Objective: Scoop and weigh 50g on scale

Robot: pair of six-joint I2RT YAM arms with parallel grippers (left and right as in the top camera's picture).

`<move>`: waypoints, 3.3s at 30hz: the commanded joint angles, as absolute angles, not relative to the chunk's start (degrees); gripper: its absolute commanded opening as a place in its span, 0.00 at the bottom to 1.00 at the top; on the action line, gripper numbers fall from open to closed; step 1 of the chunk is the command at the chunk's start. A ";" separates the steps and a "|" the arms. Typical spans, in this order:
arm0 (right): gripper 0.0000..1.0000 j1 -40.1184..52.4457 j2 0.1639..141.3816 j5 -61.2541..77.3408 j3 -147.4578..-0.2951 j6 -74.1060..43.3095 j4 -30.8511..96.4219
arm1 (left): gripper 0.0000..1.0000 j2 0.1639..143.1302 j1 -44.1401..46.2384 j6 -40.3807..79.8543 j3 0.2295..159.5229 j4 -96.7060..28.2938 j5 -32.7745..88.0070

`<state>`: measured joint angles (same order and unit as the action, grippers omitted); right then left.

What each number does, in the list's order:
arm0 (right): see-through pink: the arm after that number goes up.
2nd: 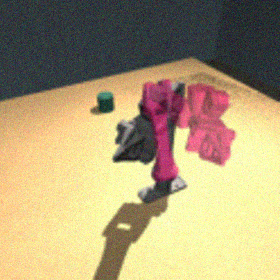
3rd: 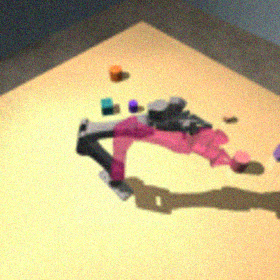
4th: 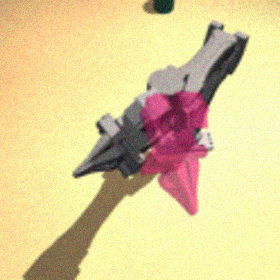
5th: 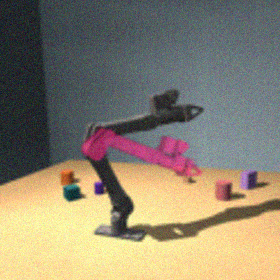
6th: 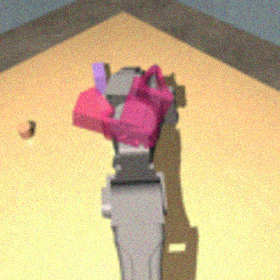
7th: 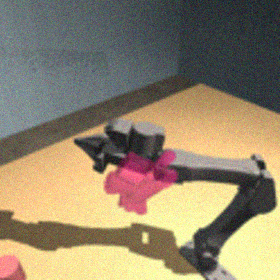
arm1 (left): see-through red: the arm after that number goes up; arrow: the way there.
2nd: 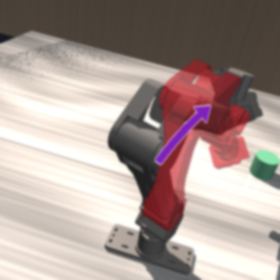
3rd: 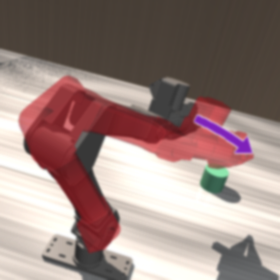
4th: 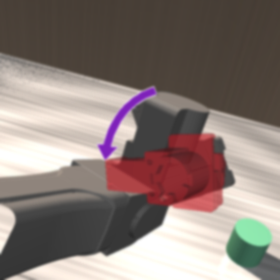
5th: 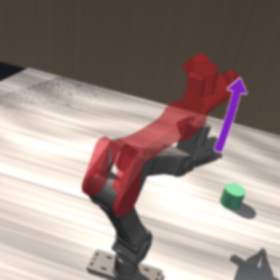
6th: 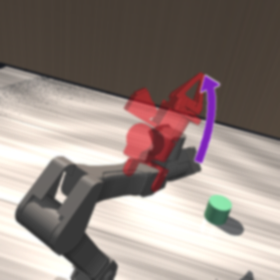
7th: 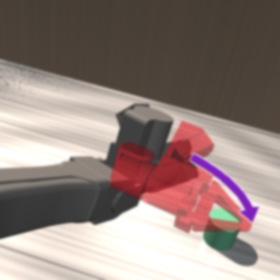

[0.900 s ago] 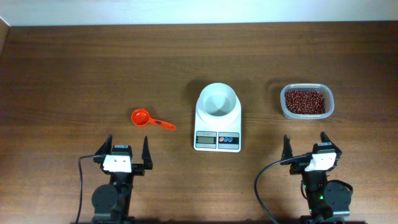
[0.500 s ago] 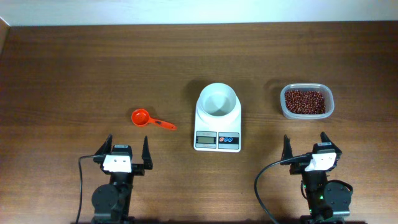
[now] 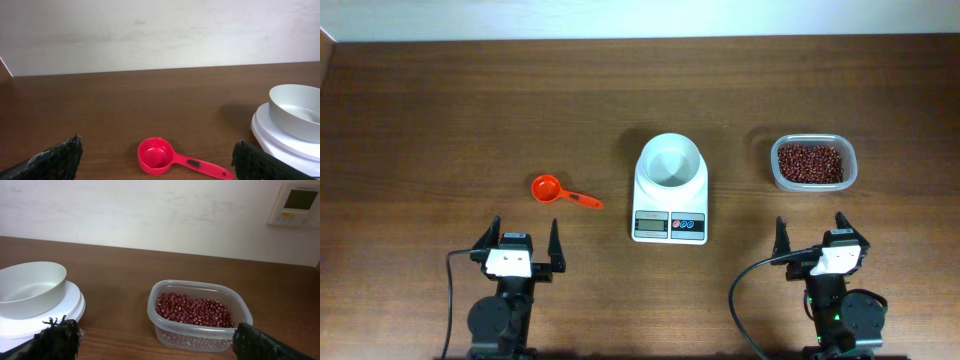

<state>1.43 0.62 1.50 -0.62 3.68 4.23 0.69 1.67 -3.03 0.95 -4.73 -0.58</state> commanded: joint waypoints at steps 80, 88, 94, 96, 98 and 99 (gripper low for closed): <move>0.99 1.06 0.25 1.45 -0.32 3.88 4.49 | 0.99 35.20 1.32 6.37 37.60 -38.28 30.89; 0.99 1.06 0.25 1.43 -0.32 3.88 4.51 | 0.99 46.46 1.32 30.68 43.77 -43.18 1.85; 0.99 1.06 0.25 1.45 -0.32 3.88 4.51 | 0.99 71.99 1.32 34.74 64.23 -51.83 1.23; 0.99 1.06 0.25 1.43 -0.32 3.88 4.49 | 0.99 76.42 1.32 34.70 65.63 -49.76 0.67; 0.99 1.06 0.25 1.45 -0.32 3.88 4.49 | 0.99 80.25 1.32 36.53 65.63 -49.82 -1.69; 0.99 1.06 0.25 1.43 -0.32 3.88 4.49 | 0.99 81.62 1.32 41.12 65.63 -50.70 -1.69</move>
<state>1.43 0.64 1.50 -0.62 3.66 4.23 78.04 1.52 34.30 64.73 -49.54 0.47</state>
